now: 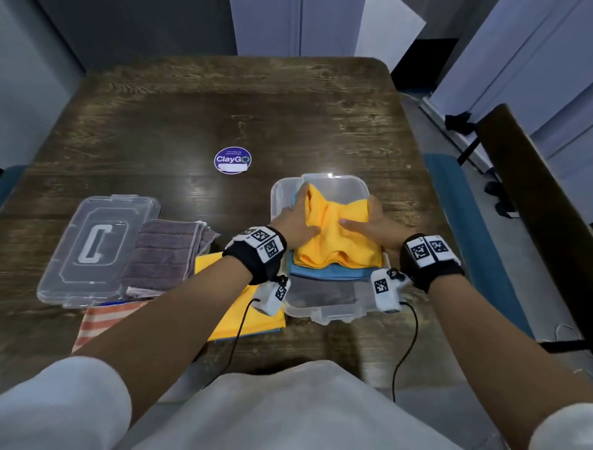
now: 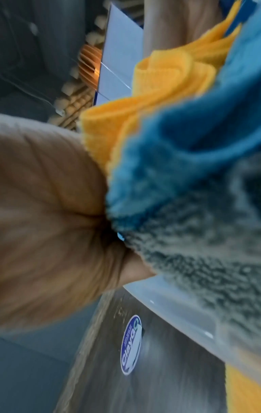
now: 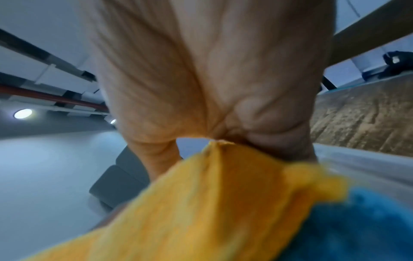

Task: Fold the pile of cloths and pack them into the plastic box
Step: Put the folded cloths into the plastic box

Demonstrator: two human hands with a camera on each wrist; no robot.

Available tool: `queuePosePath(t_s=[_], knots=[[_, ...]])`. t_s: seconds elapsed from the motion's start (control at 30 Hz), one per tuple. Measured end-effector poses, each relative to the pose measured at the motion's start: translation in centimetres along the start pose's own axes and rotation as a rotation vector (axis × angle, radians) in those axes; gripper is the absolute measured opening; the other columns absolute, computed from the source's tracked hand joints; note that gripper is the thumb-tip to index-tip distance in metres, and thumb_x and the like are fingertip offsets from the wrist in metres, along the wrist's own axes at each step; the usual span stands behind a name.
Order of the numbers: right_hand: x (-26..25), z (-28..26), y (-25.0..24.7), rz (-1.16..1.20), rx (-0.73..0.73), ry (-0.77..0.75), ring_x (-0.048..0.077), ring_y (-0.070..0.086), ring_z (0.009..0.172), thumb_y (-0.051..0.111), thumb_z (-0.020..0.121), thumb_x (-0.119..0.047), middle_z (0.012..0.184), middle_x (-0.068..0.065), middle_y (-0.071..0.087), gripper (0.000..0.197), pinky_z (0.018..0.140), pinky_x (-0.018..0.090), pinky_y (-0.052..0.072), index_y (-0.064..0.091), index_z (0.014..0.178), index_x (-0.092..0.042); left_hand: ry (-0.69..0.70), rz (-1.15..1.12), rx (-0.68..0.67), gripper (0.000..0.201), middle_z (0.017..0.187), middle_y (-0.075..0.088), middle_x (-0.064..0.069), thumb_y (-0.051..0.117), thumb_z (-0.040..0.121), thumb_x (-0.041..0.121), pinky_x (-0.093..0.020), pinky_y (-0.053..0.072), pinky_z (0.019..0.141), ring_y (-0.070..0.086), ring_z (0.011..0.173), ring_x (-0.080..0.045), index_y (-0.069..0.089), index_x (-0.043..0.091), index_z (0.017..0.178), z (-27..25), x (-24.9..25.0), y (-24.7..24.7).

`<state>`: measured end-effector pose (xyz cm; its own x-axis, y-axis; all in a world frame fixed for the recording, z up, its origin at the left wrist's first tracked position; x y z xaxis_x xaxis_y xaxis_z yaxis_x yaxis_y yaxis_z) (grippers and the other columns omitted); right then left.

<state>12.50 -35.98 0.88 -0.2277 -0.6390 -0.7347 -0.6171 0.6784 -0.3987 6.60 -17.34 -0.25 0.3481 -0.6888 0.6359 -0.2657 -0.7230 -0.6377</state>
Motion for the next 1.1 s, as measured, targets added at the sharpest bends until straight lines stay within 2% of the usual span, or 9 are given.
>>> queuePosePath(t_s=[0.2,0.37,0.47,0.6,0.73,0.83,0.9,1.0,1.1], knots=[[2.1,1.0,-0.5,-0.316,-0.159,0.042,0.030,0.040,0.137,0.074,0.091,-0.031,0.160,0.011,0.027,0.101,0.099,0.033,0.039,0.000,0.160,-0.026,-0.136,-0.101,0.038,0.090,0.143,0.051,-0.020,0.056,0.100,0.037,-0.041,0.050,0.099,0.060,0.117,-0.038,-0.013,0.028,0.157,1.0,-2.1,0.6],[2.1,1.9,1.1,-0.579,-0.084,-0.022,0.039,0.042,0.136,0.063,0.097,-0.032,0.156,0.019,0.031,0.086,0.106,0.045,0.040,0.004,0.159,-0.023,-0.191,-0.129,-0.273,0.135,0.165,0.016,-0.009,0.080,0.077,0.053,-0.047,0.038,0.114,0.033,0.144,-0.033,-0.027,0.025,0.153,0.5,-2.3,3.8],[3.3,2.2,2.8,-0.693,-0.091,0.014,0.044,0.042,0.134,0.058,0.100,-0.025,0.150,0.026,0.030,0.078,0.104,0.048,0.041,0.008,0.159,-0.020,-0.250,0.003,-0.368,0.144,0.165,0.016,-0.008,0.085,0.071,0.053,-0.049,0.040,0.112,0.033,0.144,-0.034,-0.029,0.022,0.152,0.7,-2.8,5.4],[4.4,3.0,4.5,-0.849,-0.088,0.056,0.046,0.039,0.136,0.053,0.102,-0.017,0.154,0.029,0.023,0.067,0.102,0.049,0.042,0.016,0.157,-0.014,-0.295,0.209,-0.184,0.120,0.155,0.031,-0.022,0.083,0.080,0.035,-0.048,0.039,0.112,0.040,0.137,-0.042,-0.004,0.016,0.159,1.0,-2.8,6.4],[4.3,2.8,5.2,-0.986,-0.138,0.073,0.049,0.054,0.119,0.056,0.094,-0.005,0.157,0.028,0.015,0.071,0.089,0.048,0.049,0.021,0.155,-0.015,-0.362,0.362,-0.111,0.111,0.155,0.024,-0.021,0.076,0.088,0.027,-0.051,0.038,0.110,0.039,0.136,-0.042,-0.009,0.020,0.159,1.7,-3.7,8.7],[7.0,5.2,5.4,-1.062,-0.283,0.031,0.045,0.062,0.097,0.060,0.086,-0.013,0.146,0.021,0.033,0.077,0.078,0.045,0.056,0.019,0.150,-0.025,-0.368,0.512,-0.226,0.104,0.129,0.053,-0.018,0.071,0.088,0.035,-0.061,0.049,0.093,0.057,0.113,-0.040,-0.002,0.011,0.159,3.1,-6.3,10.9],[6.4,4.2,5.3,-1.116,-0.351,0.007,0.039,0.062,0.102,0.055,0.091,-0.014,0.141,0.018,0.045,0.067,0.081,0.040,0.055,0.025,0.150,-0.023,-0.373,0.567,-0.303,0.113,0.129,0.054,-0.021,0.072,0.084,0.041,-0.066,0.050,0.084,0.060,0.110,-0.044,-0.008,0.010,0.158,4.5,-8.5,12.3],[3.8,1.8,5.2,-1.184,-0.428,-0.010,0.033,0.058,0.117,0.044,0.100,-0.005,0.140,0.017,0.050,0.049,0.078,0.031,0.045,0.039,0.148,-0.011,-0.336,0.570,-0.356,0.111,0.121,0.054,-0.022,0.074,0.075,0.048,-0.064,0.051,0.083,0.062,0.095,-0.038,0.011,0.008,0.157,9.8,-13.6,15.3],[3.0,1.2,4.6,-1.151,-0.488,-0.040,0.019,0.054,0.091,0.043,0.103,-0.007,0.135,0.006,0.054,0.052,0.061,0.018,0.039,0.035,0.154,-0.016,-0.352,0.624,-0.338,0.084,0.099,0.053,-0.019,0.068,0.087,0.037,-0.050,0.049,0.093,0.051,0.076,-0.029,0.028,0.006,0.154,5.5,-8.1,12.0]])
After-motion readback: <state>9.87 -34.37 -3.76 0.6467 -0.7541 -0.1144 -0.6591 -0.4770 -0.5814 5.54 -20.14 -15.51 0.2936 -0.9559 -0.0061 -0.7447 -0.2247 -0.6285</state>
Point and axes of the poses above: each hand's wrist, its own z-axis towards the middle knuckle, its own y-axis out of the palm, x = y × z, the point moved 5 cm from there along z, towards the middle knuckle
